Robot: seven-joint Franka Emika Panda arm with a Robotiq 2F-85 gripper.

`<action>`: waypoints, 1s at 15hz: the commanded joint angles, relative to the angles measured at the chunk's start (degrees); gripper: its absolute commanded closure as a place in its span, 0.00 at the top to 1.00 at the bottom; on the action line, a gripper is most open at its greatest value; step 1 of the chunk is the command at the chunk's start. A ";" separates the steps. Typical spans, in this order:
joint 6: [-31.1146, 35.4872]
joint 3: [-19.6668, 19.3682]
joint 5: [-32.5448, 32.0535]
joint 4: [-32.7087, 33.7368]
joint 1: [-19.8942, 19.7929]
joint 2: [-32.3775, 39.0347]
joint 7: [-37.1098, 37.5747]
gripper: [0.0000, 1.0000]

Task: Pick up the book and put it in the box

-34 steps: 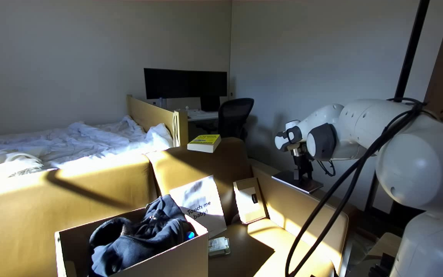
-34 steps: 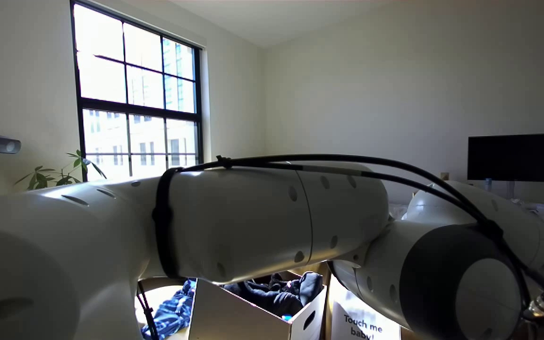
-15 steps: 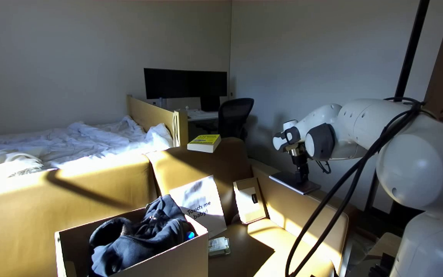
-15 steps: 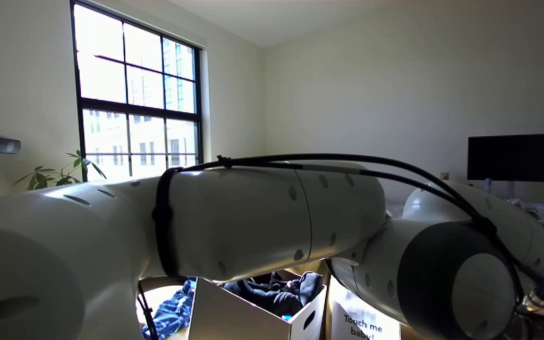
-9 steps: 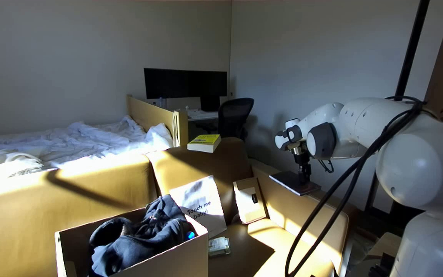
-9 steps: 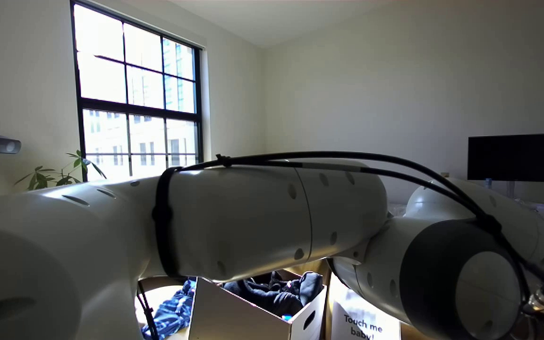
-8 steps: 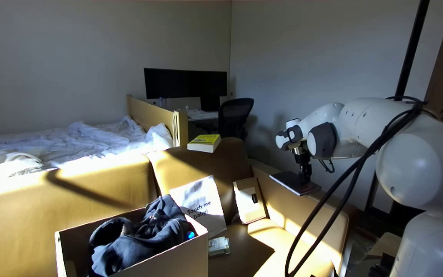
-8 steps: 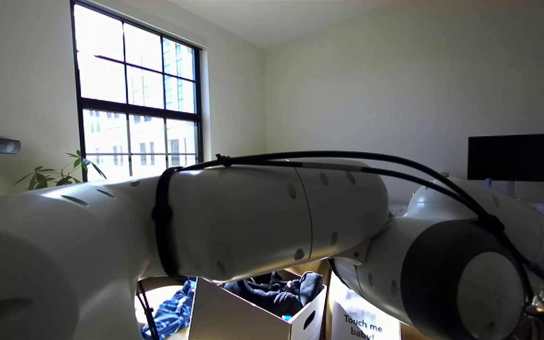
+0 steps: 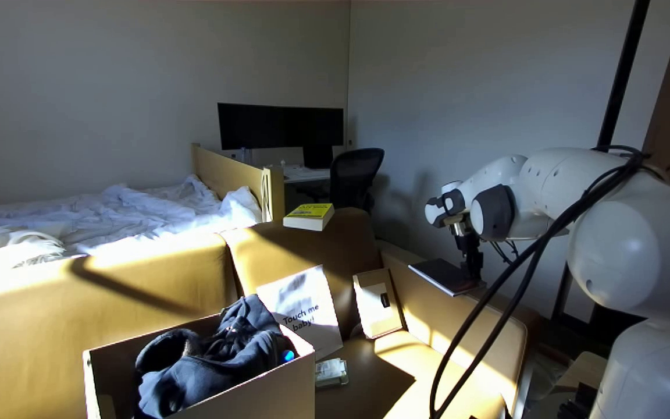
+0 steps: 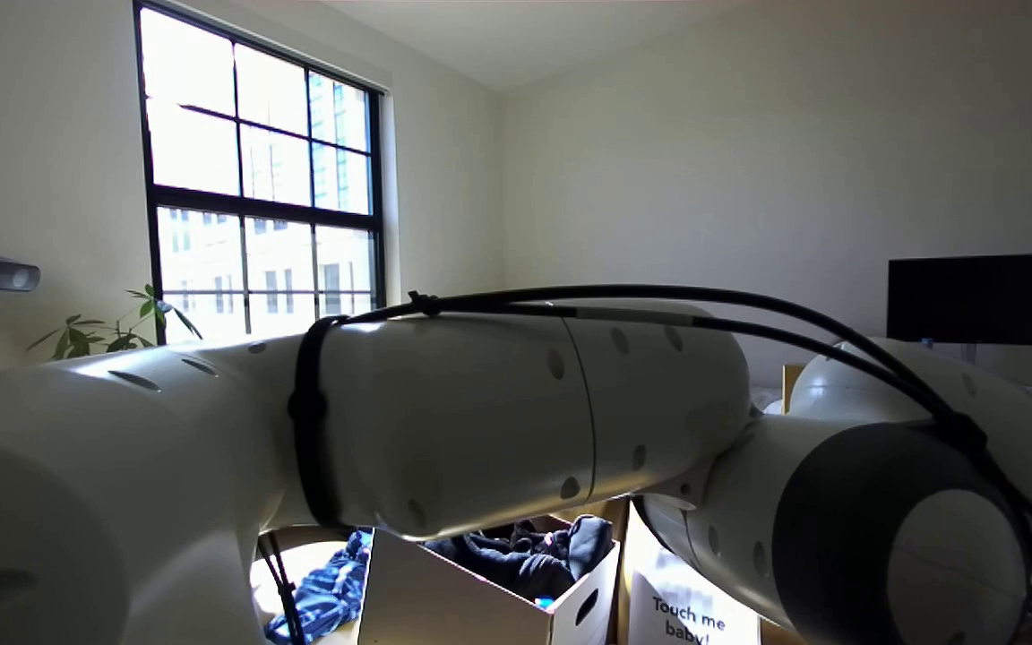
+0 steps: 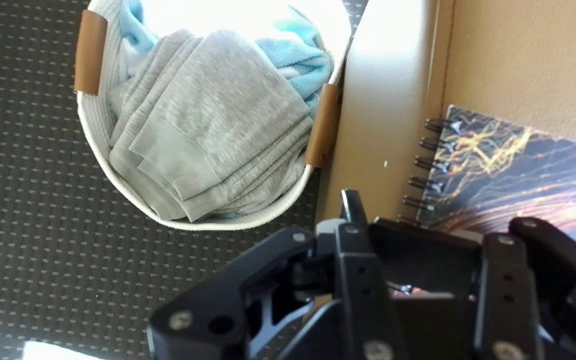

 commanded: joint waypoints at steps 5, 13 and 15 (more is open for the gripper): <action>-1.43 1.98 3.19 5.87 -3.91 0.00 2.21 0.00; 10.23 0.78 2.87 11.04 -3.98 -1.29 6.15 0.25; 16.33 -0.39 1.92 11.03 -1.41 -0.77 11.23 0.32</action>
